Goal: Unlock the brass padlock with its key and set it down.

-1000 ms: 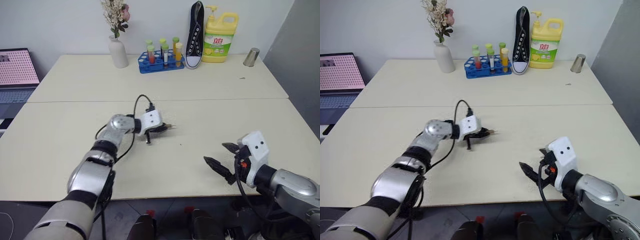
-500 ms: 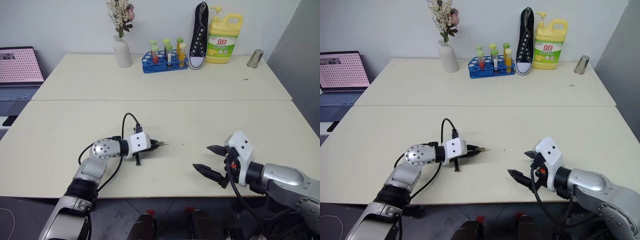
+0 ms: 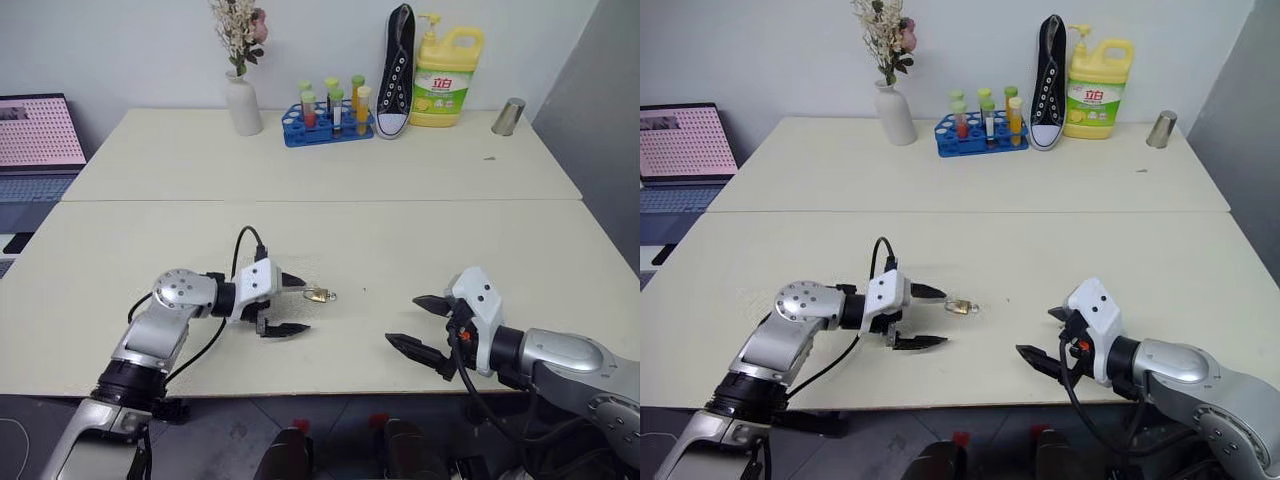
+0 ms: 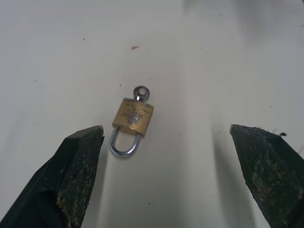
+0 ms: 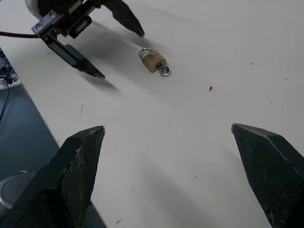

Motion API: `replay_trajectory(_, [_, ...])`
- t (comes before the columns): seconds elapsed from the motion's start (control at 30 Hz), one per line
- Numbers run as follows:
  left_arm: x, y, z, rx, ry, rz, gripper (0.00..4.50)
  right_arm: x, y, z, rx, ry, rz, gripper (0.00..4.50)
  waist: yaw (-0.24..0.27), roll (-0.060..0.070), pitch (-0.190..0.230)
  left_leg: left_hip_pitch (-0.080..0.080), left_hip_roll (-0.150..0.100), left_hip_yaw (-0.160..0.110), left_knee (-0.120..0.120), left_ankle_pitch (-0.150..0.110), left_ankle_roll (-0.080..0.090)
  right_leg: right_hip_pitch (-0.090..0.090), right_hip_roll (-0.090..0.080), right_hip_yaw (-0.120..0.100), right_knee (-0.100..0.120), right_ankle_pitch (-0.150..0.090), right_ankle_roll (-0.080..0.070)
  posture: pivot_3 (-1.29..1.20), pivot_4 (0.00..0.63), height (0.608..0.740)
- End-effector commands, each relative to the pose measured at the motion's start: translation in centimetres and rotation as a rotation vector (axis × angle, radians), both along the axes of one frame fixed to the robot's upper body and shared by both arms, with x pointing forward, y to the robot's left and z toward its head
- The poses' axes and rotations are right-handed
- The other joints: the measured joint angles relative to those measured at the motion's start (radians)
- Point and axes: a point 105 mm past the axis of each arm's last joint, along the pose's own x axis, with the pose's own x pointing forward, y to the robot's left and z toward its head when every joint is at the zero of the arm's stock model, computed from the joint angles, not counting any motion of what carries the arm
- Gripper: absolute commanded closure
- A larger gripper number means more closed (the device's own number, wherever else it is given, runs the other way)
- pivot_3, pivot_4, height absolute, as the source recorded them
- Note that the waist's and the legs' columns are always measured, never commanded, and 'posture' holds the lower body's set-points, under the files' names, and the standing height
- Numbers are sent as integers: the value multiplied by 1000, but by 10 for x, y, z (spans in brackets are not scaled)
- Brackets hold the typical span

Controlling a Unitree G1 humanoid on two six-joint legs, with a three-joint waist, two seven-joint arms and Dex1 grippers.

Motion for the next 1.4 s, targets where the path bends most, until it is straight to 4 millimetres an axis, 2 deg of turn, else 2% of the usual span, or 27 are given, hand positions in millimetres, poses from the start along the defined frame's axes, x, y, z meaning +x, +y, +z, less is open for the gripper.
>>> replay_trajectory(0.03, [16, -2, 13, -1, -71, -25, 206, -1, 2, 9, 14, -44, 13, 0, 0, 0, 0, 0, 0, 1, 0, 0, 0, 0, 0, 0, 0, 0, 0, 0, 150, 740])
replay_trajectory(0.2, [29, -13, 4, 35, -74, -95, 206, -2, 3, 9, 14, -43, 10, 0, -1, 0, 0, 0, 0, 2, 0, 0, 0, 0, 0, 0, 0, 0, 0, 0, 150, 740])
replay_trajectory(0.37, [32, -24, -4, 50, -28, -163, 206, -3, 3, 9, 16, -45, 3, 0, -5, 0, 0, 0, 0, 2, 0, 0, 0, 0, 0, 0, 0, 0, 0, 0, 150, 740])
replay_trajectory(0.6, [43, -23, -14, 130, -25, -149, 206, -5, 4, 8, 21, -43, -11, 0, -4, 0, 0, -1, 0, 2, 0, 0, 0, 0, 0, -1, 0, 0, 0, 0, 150, 740])
replay_trajectory(0.93, [40, -25, -27, 176, 34, -165, 206, -5, 4, 9, 21, -41, -11, 0, -3, 0, 0, 0, 0, 1, 0, 0, 0, 0, 0, -1, 0, 0, 0, 0, 150, 740])
replay_trajectory(1.03, [34, -19, -36, 233, 68, -187, 791, -5, 4, 9, 20, -42, -11, 0, -3, 0, -1, 0, 0, 1, 1, 0, 0, 0, 0, -1, 0, 0, 0, 0, 150, 740])
replay_trajectory(1.3, [32, -12, -42, 289, 86, -170, 3305, -5, 4, 9, 22, -44, -15, 0, -3, 1, -2, 2, 0, 1, 1, 0, 0, 2, 0, -1, 1, 0, 0, 0, 150, 740])
replay_trajectory(1.33, [33, -12, -42, 288, 72, -169, 3530, -4, 4, 9, 22, -46, -16, 0, -3, 1, -2, 2, 0, 1, 1, 0, 0, 3, 0, -1, 1, 0, 0, 0, 150, 740])
replay_trajectory(1.4, [38, -14, -37, 255, 30, -138, 3547, -4, 3, 10, 20, -56, -19, 0, -3, 1, -2, 3, 0, 1, 1, 0, 0, 3, 0, -1, 1, 0, 0, 0, 150, 740])
